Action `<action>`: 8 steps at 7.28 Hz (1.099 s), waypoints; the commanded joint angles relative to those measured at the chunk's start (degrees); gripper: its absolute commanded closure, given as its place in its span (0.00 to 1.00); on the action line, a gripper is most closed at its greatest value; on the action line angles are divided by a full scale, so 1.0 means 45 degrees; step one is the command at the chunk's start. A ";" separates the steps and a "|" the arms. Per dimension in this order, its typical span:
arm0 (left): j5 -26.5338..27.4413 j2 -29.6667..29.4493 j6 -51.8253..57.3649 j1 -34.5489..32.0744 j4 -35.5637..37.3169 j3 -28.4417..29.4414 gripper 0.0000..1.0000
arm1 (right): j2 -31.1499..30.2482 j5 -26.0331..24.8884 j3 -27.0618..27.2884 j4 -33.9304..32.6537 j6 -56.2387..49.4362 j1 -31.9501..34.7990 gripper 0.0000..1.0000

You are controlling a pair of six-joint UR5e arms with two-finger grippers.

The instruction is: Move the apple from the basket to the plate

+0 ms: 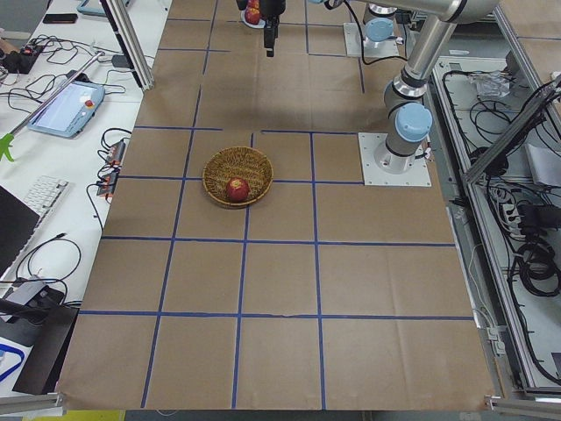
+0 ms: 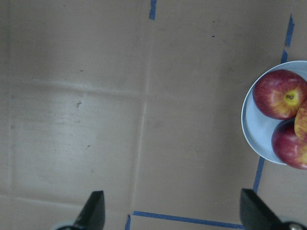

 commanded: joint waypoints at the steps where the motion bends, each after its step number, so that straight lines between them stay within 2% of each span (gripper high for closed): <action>1: -0.0015 0.0036 -0.0017 -0.0007 0.0022 0.0000 0.01 | -0.0518 -0.0112 0.0140 0.0170 0.1440 0.0687 0.00; 5: 0.0043 0.0056 0.0060 -0.0026 0.0100 0.0000 0.01 | -0.1279 -0.0151 0.0920 -0.0063 0.1563 0.0707 0.00; 8: 0.0004 0.0075 0.0100 -0.0026 0.0100 0.0000 0.01 | -0.1262 -0.0151 0.0923 -0.0143 0.1563 0.0707 0.00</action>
